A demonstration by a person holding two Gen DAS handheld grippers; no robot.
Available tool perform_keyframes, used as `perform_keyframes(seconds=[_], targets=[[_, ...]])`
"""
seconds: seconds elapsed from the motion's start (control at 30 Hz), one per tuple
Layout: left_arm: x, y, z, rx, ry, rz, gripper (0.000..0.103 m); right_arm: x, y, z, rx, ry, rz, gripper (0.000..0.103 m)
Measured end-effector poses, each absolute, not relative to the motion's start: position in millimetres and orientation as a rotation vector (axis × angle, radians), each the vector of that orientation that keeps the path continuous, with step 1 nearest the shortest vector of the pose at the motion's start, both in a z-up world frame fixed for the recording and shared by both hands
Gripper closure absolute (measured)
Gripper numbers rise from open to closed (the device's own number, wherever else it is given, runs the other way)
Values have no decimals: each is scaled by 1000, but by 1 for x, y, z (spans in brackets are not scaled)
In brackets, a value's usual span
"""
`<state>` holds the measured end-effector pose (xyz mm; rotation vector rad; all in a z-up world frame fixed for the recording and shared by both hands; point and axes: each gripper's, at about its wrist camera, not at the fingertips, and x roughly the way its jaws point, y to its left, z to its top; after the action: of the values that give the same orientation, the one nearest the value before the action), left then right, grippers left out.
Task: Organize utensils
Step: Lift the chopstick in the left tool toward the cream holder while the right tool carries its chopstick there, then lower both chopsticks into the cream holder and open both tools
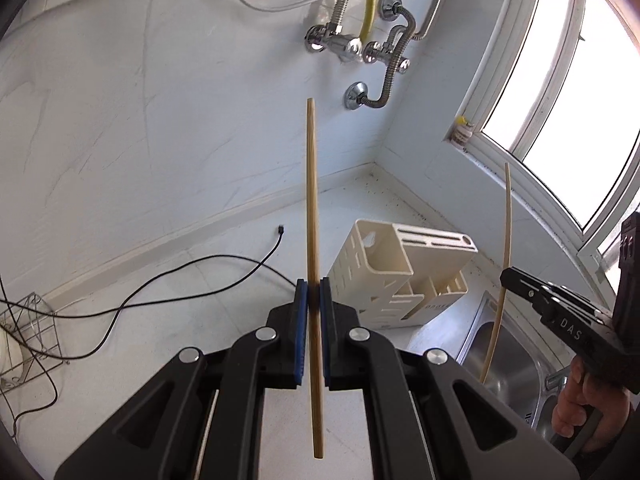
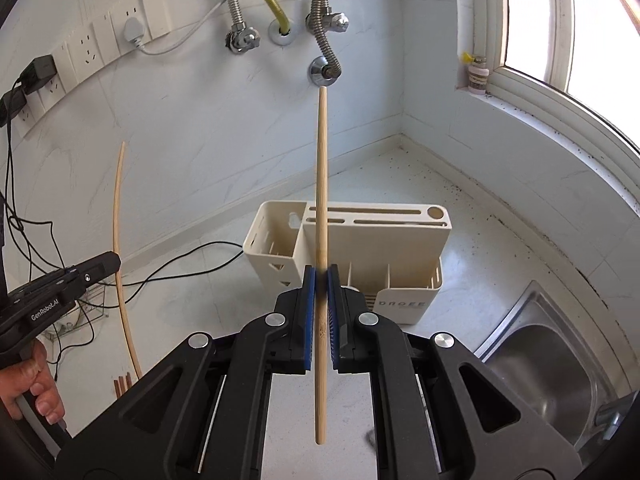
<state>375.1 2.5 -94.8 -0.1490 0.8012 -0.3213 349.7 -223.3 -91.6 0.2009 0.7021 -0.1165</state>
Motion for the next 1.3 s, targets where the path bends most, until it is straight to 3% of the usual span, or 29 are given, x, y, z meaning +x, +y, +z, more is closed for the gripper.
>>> perform_keyframes(seconds=[0.27, 0.67, 1.3], targets=[[398, -47, -60, -77, 579, -416, 97, 362, -255, -78, 212, 562, -153, 97], [437, -81, -58, -127, 416, -475, 97, 372, -290, -88, 234, 324, -168, 97], [445, -89, -112, -136, 275, -431, 97, 385, -304, -142, 180, 215, -174, 97]])
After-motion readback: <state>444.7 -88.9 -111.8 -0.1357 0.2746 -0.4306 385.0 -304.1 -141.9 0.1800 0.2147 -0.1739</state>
